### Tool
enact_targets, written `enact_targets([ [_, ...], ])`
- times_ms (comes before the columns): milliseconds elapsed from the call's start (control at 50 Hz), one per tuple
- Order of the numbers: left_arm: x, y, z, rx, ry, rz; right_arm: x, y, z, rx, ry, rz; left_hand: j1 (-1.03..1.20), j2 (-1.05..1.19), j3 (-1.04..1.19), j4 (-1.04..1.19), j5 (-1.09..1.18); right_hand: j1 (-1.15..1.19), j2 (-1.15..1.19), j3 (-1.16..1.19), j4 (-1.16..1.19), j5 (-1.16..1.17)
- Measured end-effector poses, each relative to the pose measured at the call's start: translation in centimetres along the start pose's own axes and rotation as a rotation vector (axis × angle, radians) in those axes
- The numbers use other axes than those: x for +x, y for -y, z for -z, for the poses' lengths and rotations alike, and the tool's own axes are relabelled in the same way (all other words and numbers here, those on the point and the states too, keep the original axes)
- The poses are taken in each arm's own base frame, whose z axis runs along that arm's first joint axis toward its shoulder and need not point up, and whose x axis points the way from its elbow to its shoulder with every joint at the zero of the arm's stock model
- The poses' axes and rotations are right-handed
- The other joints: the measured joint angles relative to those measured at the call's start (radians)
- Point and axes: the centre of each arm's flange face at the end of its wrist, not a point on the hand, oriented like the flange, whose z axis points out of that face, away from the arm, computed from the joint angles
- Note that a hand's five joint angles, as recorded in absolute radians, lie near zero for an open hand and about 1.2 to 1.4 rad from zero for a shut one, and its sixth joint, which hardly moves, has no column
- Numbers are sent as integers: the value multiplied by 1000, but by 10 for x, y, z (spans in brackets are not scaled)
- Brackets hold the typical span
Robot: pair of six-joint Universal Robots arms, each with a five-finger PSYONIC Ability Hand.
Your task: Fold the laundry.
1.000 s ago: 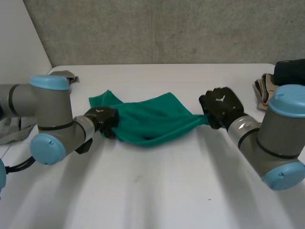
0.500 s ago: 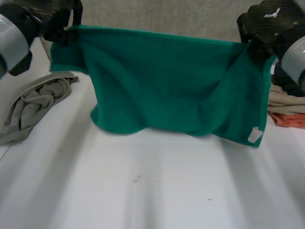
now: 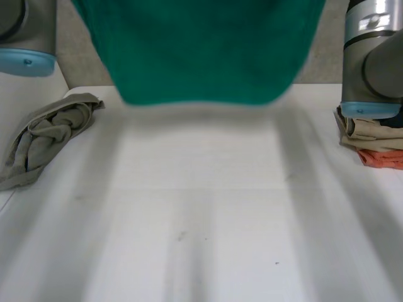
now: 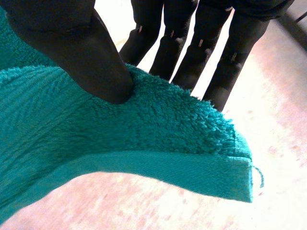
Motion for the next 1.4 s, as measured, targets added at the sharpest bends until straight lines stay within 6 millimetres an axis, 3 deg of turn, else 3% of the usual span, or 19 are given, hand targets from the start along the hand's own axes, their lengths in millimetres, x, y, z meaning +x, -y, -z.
enact_targets([
  [60, -3, -5, 8, -26, -27, 24, 4, 9, 9, 1, 25, -15, 0, 0, 0, 0, 6, 0, 0, 0, 0, 0],
  [160, 2, -47, 41, -199, -120, 25, -4, -2, 39, -123, 146, -18, 0, 0, 0, 0, 20, 0, 0, 0, 1, 0],
  [200, 6, -64, 56, -270, -153, 25, -10, -11, 53, -185, 198, -21, 0, 0, 0, 0, 20, 0, 0, 0, 2, 0],
  [220, 10, -81, 73, -346, -186, 26, -15, -19, 65, -240, 241, -25, 0, 0, 0, 0, 20, 0, 0, 0, 3, 0],
  [300, 22, -111, 111, -492, -258, 23, -30, -41, 103, -390, 358, -40, 0, 0, 0, 0, 20, 0, 0, 0, 4, 0],
  [400, 42, -152, 173, -693, -384, -40, -53, -73, 164, -602, 519, -63, 0, 0, 0, 0, 20, 0, 0, 0, 5, 0],
  [500, 45, -186, 211, -817, -454, -145, -65, -93, 205, -735, 610, -57, 0, 0, 0, 0, 20, 0, 0, 0, 5, 0],
  [580, 42, -210, 231, -893, -480, -216, -67, -102, 224, -793, 651, -41, -16, -33, -28, -33, -4, 0, 0, 0, 5, 0],
  [760, 44, -231, 241, -934, -500, -255, -63, -100, 226, -793, 658, -25, -514, -539, -526, -542, -506, 0, 0, 0, 5, 0],
  [960, 36, -239, 246, -985, -506, -311, -54, -97, 216, -780, 615, -38, -551, -599, -584, -600, -571, 0, 0, 0, 5, 0],
  [1060, 28, -240, 247, -1006, -505, -338, -53, -100, 216, -785, 612, -39, -420, -483, -472, -477, -445, 0, 0, 0, 5, 0],
  [1140, 25, -236, 244, -1001, -507, -347, -54, -102, 216, -793, 613, -40, -20, -88, -84, -85, -58, 0, -3, -4, -2, -5],
  [1180, 24, -233, 242, -995, -506, -348, -54, -104, 216, -797, 612, -41, 4, -16, -14, -12, 8, -130, -162, -172, -176, -174],
  [1220, 24, -229, 241, -989, -504, -349, -53, -105, 214, -806, 609, -46, 4, -3, -1, -1, 13, -455, -494, -497, -496, -499],
  [1300, 24, -223, 238, -978, -498, -346, -45, -108, 208, -848, 590, -73, 3, -2, -1, -1, 13, -581, -626, -643, -651, -665],
  [1400, 23, -217, 234, -964, -486, -340, -30, -110, 196, -925, 549, -158, 4, -2, -1, -1, 13, -590, -639, -655, -668, -684],
])
